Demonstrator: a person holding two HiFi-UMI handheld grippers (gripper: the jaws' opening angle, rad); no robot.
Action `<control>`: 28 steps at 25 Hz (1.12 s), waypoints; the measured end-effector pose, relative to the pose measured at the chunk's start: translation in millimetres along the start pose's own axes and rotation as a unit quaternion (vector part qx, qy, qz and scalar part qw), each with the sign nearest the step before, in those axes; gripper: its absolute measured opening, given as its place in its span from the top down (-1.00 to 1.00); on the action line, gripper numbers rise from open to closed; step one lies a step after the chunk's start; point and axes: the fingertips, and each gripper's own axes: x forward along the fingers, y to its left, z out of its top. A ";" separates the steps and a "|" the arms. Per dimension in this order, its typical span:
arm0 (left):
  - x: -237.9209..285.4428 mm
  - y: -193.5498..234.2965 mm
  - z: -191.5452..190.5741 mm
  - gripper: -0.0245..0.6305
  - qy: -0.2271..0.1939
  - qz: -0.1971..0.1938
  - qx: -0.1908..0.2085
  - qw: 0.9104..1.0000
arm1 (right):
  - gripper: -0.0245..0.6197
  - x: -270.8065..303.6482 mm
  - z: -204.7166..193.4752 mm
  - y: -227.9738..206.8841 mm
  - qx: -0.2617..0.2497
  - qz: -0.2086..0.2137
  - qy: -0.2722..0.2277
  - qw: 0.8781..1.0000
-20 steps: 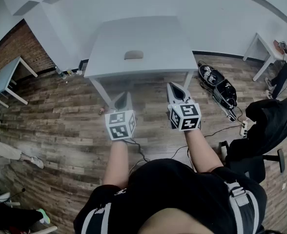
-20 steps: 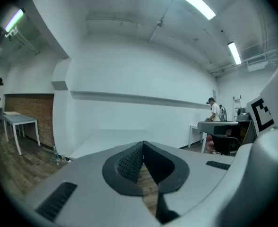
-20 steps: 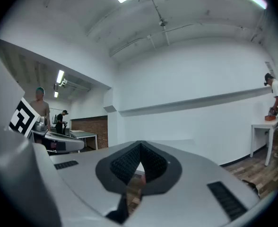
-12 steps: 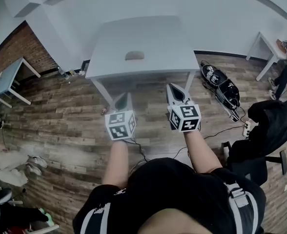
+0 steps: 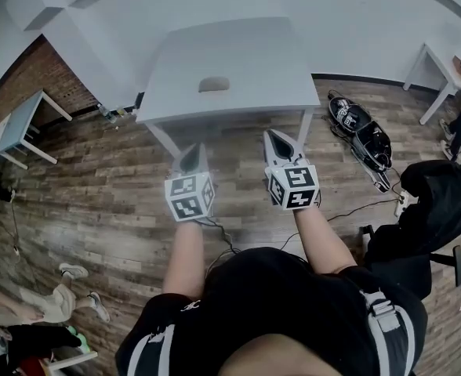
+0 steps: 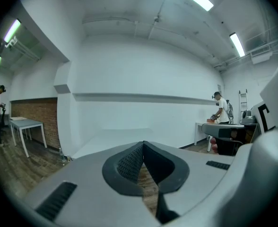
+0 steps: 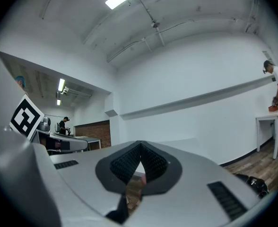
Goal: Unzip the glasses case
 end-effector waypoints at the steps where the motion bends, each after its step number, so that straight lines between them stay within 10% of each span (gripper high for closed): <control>1: 1.8 -5.5 0.0 0.95 0.000 0.005 0.000 1.000 | 0.90 -1.9 0.2 -7.2 0.002 0.003 0.001 1.000; 15: 36.7 -62.8 -14.0 0.95 0.015 0.053 -0.002 0.998 | 0.90 9.0 -0.9 -73.2 -0.004 0.050 0.014 0.999; 28: 144.5 8.7 -1.0 0.95 0.006 0.036 -0.017 0.999 | 0.90 141.7 10.1 -79.7 -0.031 0.045 0.012 0.998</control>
